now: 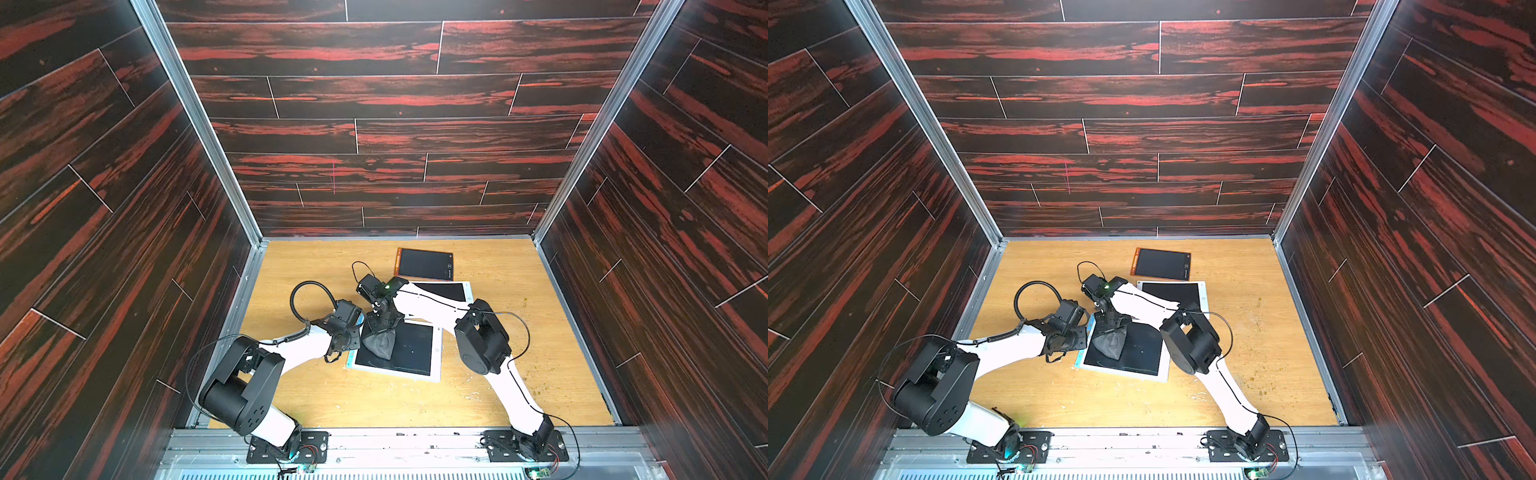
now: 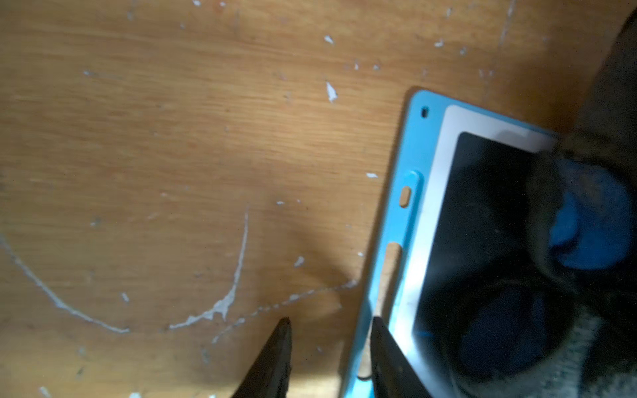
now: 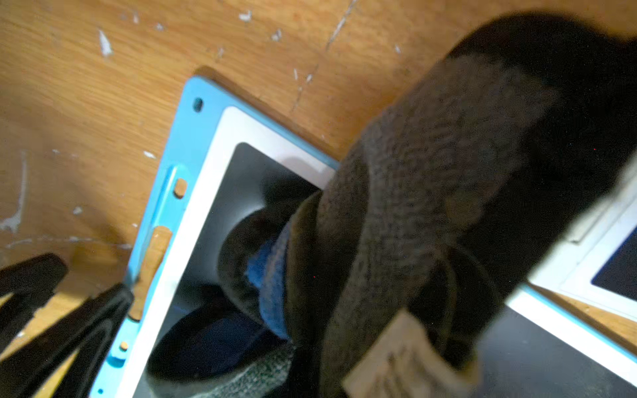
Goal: Wipe the drawing tablet
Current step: Wipe the dirt from the drawing tablet.
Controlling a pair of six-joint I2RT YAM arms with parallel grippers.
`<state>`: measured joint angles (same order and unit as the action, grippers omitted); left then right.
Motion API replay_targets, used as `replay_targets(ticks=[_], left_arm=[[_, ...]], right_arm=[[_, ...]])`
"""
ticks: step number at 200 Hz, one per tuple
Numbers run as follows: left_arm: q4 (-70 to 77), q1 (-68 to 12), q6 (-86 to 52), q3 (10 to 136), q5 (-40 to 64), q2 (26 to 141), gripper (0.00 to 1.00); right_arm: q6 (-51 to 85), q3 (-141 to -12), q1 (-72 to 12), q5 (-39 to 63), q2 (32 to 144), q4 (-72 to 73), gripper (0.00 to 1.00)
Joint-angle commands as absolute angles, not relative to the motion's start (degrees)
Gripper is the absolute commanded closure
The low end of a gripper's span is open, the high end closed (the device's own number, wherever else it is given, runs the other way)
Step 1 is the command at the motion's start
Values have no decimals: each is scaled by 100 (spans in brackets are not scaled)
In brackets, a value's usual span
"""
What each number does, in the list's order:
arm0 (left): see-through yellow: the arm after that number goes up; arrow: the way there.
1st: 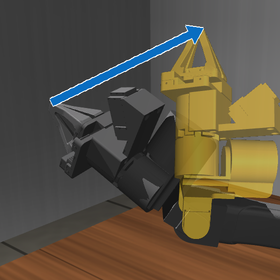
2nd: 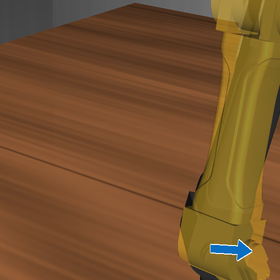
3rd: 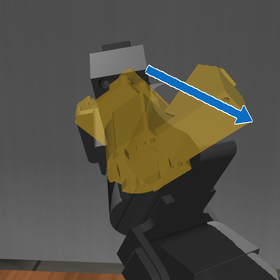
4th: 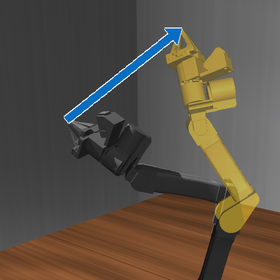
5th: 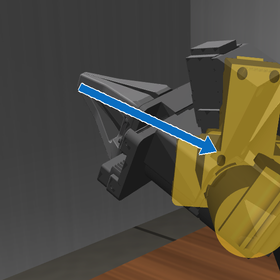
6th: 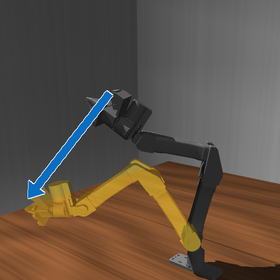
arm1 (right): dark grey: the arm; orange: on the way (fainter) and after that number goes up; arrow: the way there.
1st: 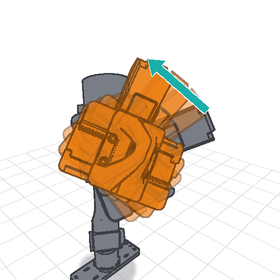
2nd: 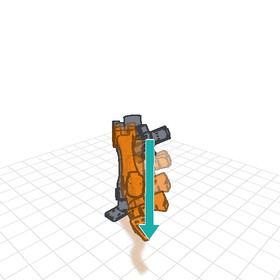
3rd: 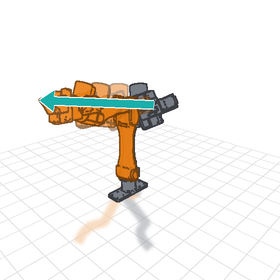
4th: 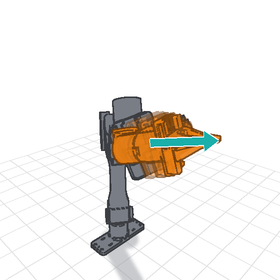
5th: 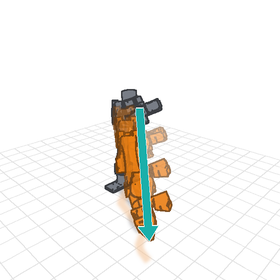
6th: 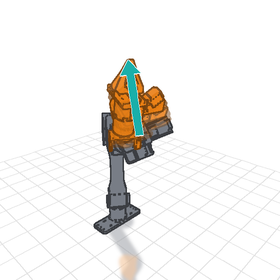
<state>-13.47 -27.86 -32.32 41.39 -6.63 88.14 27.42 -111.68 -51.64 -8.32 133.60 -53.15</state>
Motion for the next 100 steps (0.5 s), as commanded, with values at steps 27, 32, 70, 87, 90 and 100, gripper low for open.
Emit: replay_targets(ticks=[27,32,70,87,90,100], left_arm=[[-1708,-2803,-2996,4432,-751,9195,61],[-1762,-2804,-2977,4469,-786,9241,61],[-2101,-2818,-2878,4605,-1147,9396,64],[-2187,-2821,-2917,4640,-1270,9420,64],[-2195,-2821,-2922,4647,-1289,9422,64],[-2205,-2820,-2935,4658,-1304,9451,64]], right_arm=[[2760,-10910,-5153,-881,13473,-5438,100],[2752,-10899,-5152,-879,13462,-5432,100],[2712,-10543,-5143,-792,13388,-5370,100],[2856,-9824,-5063,-792,13067,-5155,100],[2890,-9670,-5033,-779,12991,-5110,100],[3009,-9134,-4894,-724,12708,-4947,100]])
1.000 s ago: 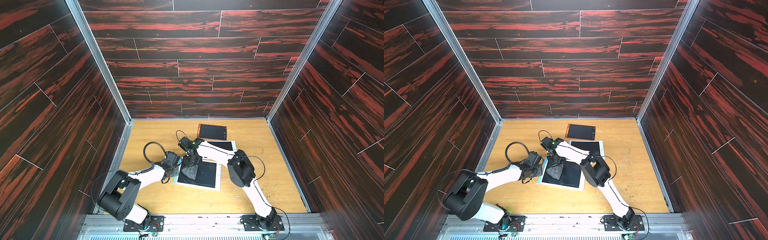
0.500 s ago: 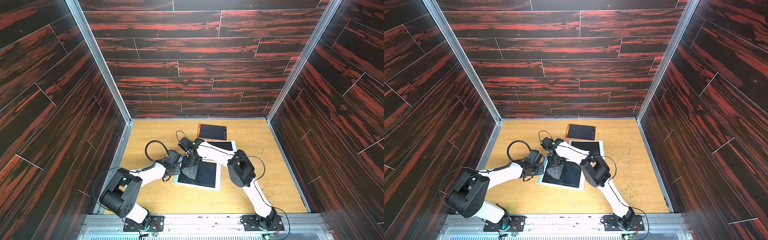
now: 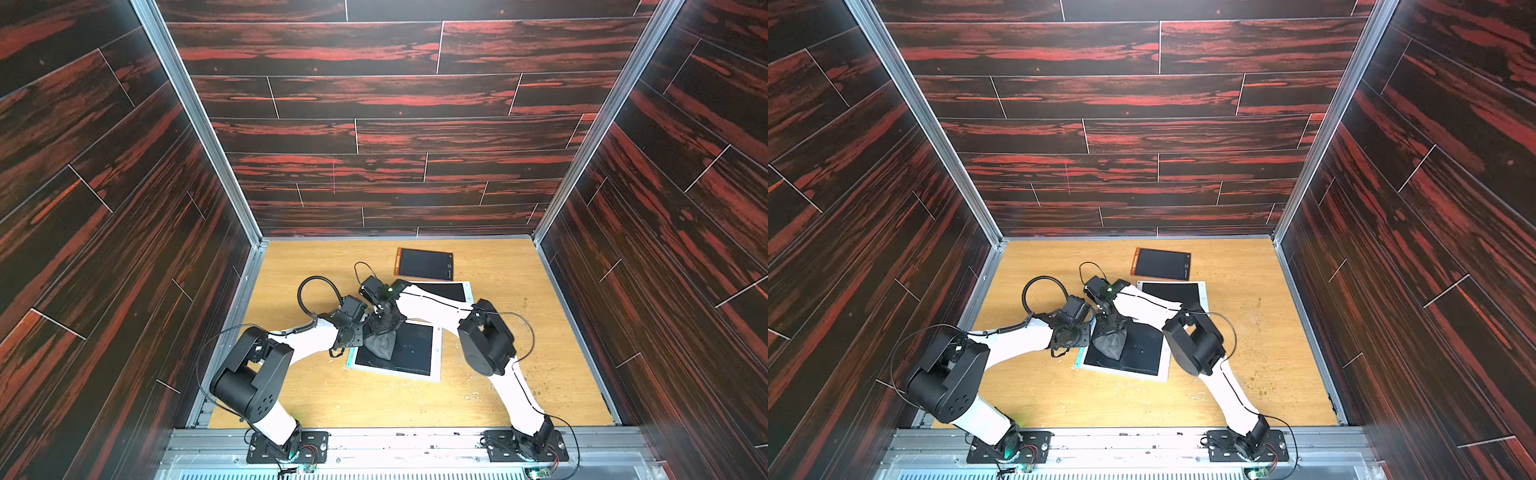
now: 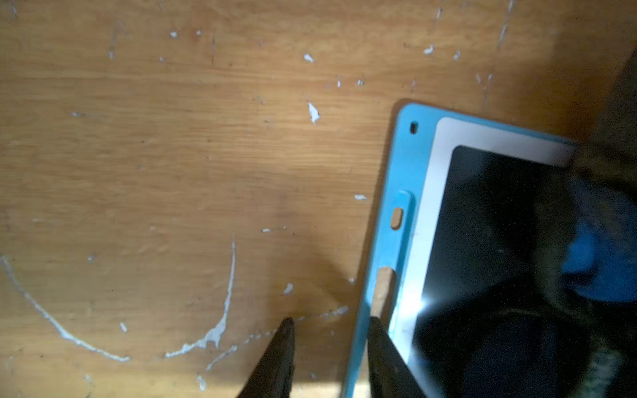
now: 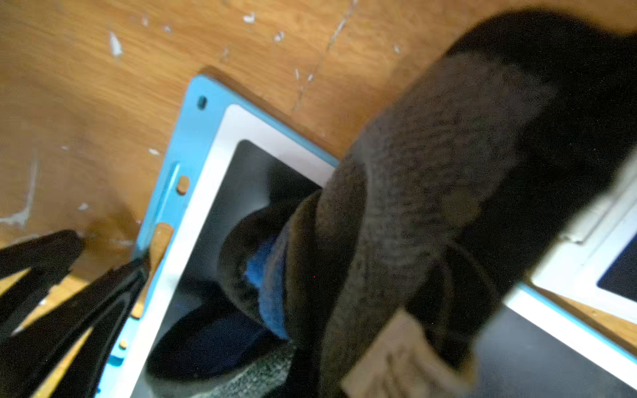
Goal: Wipe the drawing tablet
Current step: Wipe the dirt from the drawing tablet.
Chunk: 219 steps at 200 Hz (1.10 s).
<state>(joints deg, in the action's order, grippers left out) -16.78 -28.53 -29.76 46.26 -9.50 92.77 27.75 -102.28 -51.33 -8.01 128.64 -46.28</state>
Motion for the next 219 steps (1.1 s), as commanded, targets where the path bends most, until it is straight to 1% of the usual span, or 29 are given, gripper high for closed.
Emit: replay_targets(ticks=[1,38,61,78,99,141,165,188,219], left_arm=[[-2206,-2821,-2940,4658,-1302,9454,64],[-2317,-2821,-2953,4848,-1274,9851,64],[-2292,-2821,-2971,4893,-1244,10001,64],[-2216,-2819,-2989,4821,-1168,9962,65],[-2206,-2821,-3006,4769,-1138,9872,65],[-2087,-2817,-3084,4671,-1017,9840,65],[-2048,-2816,-3122,4671,-941,9936,65],[-2004,-2821,-3147,4621,-940,9929,65],[-1992,-2824,-3147,4608,-930,9838,65]], right_arm=[[3021,-9076,-4877,-723,12665,-4930,100],[3204,-7042,-4046,-607,11345,-4369,100],[3174,-6395,-3710,-774,10826,-4281,100],[3132,-6377,-3697,-817,10813,-4285,100],[3124,-6661,-3788,-316,11085,-4148,100],[3232,-8298,-4465,264,11973,-4341,100],[3271,-8663,-4495,631,12215,-4278,100],[3233,-8317,-4309,234,12075,-4357,100],[3227,-6632,-3593,99,11182,-3907,100]])
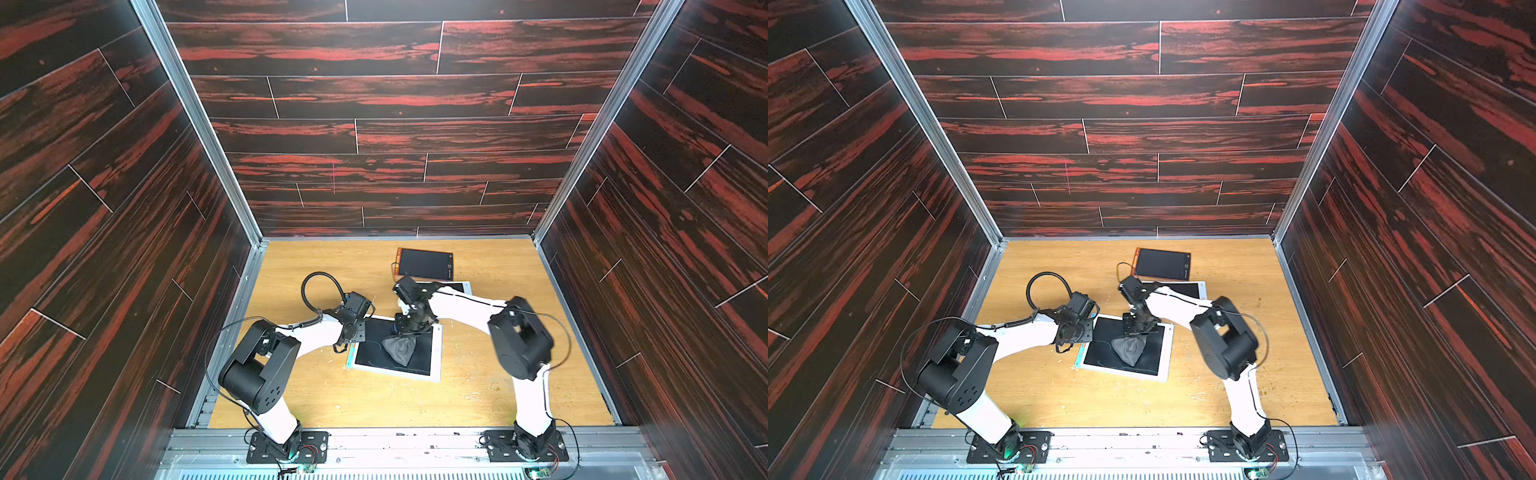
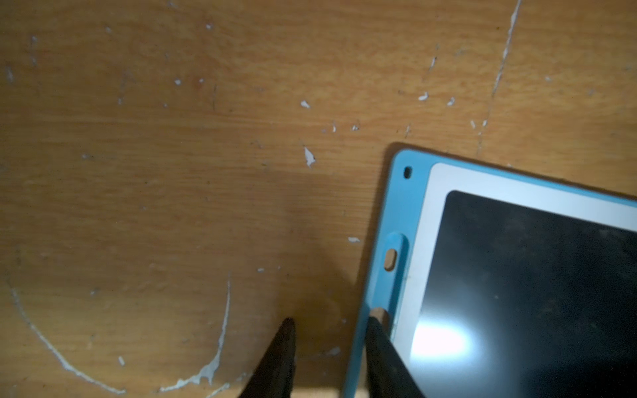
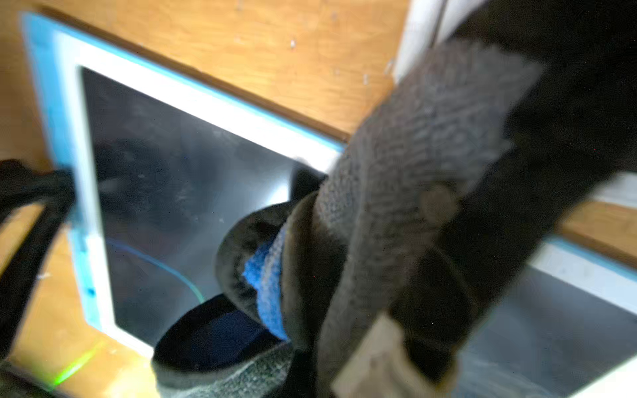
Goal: Wipe the drawing tablet
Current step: Wipe the dirt from the drawing tablet.
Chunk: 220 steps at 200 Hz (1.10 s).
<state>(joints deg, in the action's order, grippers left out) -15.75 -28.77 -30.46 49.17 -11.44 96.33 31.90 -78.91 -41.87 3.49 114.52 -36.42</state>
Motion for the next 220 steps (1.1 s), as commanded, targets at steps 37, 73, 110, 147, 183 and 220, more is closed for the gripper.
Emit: replay_targets(ticks=[37,73,110,147,183,220], left_arm=[[-2002,-2827,-3136,4548,-889,9691,65],[-2065,-2828,-3139,4528,-914,9555,65],[-1965,-2839,-3195,4527,-819,9658,65],[-1967,-2856,-3195,4506,-839,9740,65],[-1945,-2853,-3199,4499,-829,9787,65],[-1907,-2856,-3217,4456,-825,9717,64]], right_arm=[[3170,-5432,-3156,24,10473,-3639,100],[3440,-5878,-3955,172,10818,-3656,100],[3666,-7714,-4803,508,11949,-3946,100],[3615,-8730,-4780,247,12421,-4270,100],[3398,-7365,-4388,-246,11704,-4151,100],[3453,-5278,-4173,-722,10452,-4076,100]])
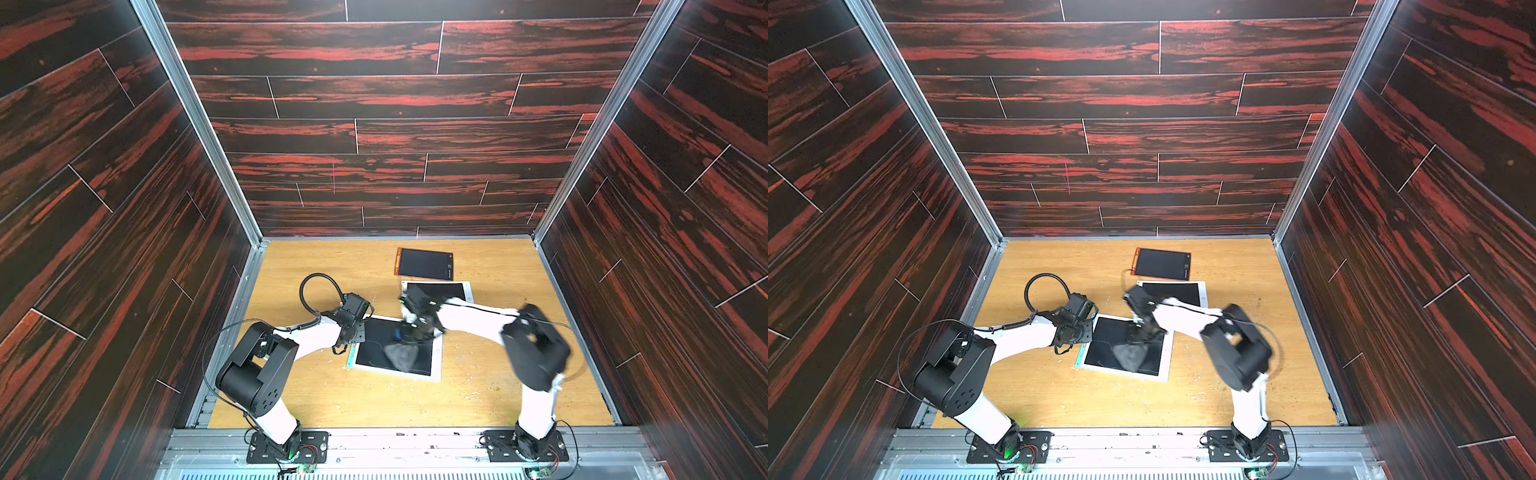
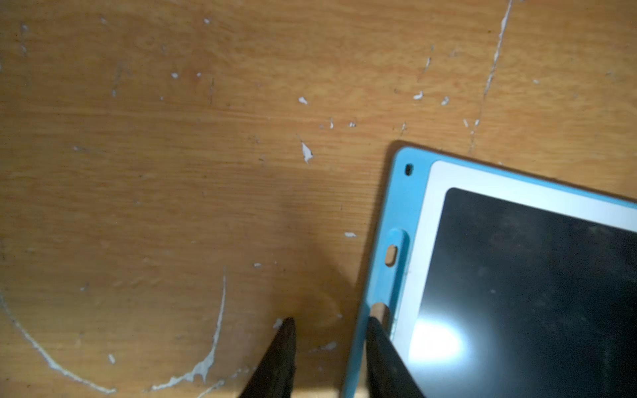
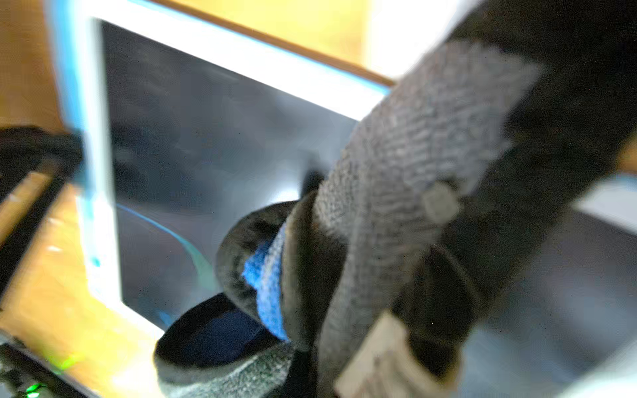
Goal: Wipe the drawing tablet
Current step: Wipe the dirt from the drawing tablet, then place the cleaning item at the center of the board.
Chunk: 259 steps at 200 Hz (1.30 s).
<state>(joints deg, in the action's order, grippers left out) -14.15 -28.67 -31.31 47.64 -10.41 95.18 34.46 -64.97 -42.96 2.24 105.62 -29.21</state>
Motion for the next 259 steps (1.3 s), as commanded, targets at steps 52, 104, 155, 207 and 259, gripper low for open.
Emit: replay_targets(ticks=[52,104,155,207,259], left_arm=[[-1955,-2854,-3205,4421,-870,9599,64],[-2029,-2856,-3199,4465,-903,9528,64],[-2091,-2856,-3195,4453,-940,9501,64],[-2092,-2849,-3182,4447,-969,9463,63],[-2109,-2856,-3224,4394,-971,9312,63]], right_arm=[[4381,-5600,-4165,-2171,9546,-5676,100],[3592,-7209,-4173,-672,9675,-4993,100],[3354,-7428,-4106,363,11047,-4369,100],[3654,-5759,-2954,-1125,9975,-4732,100],[3710,-6210,-2417,-1709,8825,-5520,100]])
